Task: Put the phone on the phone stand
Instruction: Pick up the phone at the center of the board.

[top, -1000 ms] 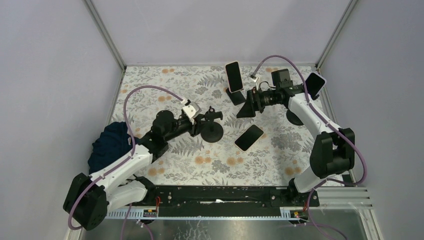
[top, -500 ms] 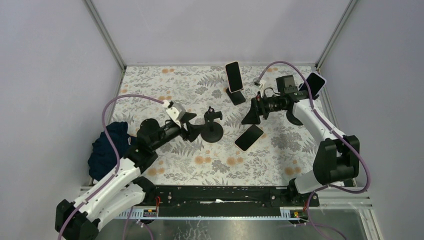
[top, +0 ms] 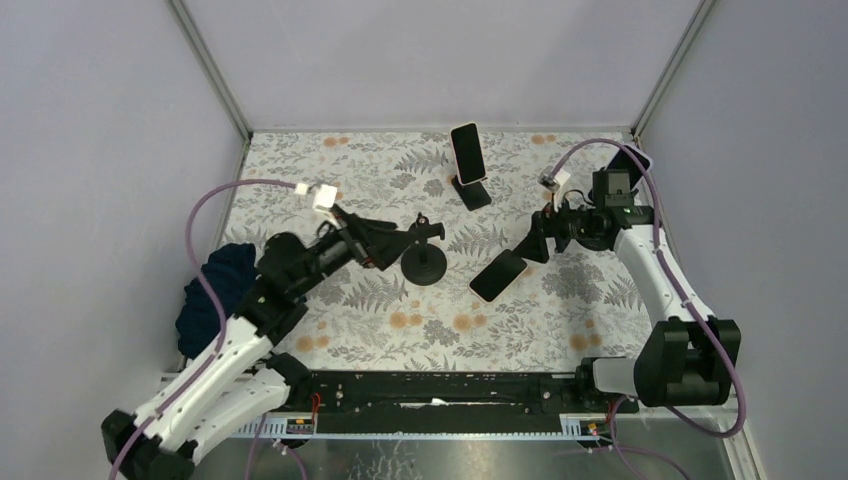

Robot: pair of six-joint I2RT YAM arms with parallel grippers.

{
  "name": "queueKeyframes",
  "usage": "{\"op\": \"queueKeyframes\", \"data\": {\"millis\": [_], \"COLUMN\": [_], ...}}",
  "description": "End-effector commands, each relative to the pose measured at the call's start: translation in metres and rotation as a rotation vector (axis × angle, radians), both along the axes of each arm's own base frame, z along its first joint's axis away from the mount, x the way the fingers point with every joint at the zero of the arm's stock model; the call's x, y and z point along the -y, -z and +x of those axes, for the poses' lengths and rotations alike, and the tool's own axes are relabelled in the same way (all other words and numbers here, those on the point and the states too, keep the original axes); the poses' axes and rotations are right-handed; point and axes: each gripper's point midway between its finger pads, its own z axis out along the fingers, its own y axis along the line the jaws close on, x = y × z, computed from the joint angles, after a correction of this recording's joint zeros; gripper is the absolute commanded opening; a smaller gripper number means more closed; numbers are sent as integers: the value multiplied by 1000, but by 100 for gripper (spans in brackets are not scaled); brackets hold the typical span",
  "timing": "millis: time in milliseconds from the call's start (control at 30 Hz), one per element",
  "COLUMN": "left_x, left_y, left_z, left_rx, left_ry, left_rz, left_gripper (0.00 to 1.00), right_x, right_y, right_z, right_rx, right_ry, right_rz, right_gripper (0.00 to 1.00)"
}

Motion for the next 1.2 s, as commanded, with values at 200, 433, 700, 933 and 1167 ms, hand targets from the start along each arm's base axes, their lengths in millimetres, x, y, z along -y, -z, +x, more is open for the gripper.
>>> {"op": "queueKeyframes", "data": {"millis": [200, 433, 700, 933, 1167], "left_x": [125, 173, 190, 187, 183], "left_y": [55, 154, 235, 272, 300], "left_z": [-33, -11, 28, 51, 60], "left_rx": [-207, -286, -253, -244, -324], "left_ry": [162, 113, 205, 229, 287], "left_rz": [456, 862, 1124, 1225, 1218], "left_gripper": [99, 99, 99, 99, 99], "right_x": [36, 53, 64, 63, 62], "right_y": [2, 11, 19, 20, 21], "right_z": [0, 10, 15, 15, 14], "right_rx": [67, 44, 14, 4, -1], "right_ry": [109, 183, 225, 217, 211], "right_rz": [-51, -85, -104, -92, -88], "right_gripper": [91, 91, 92, 92, 92]}}
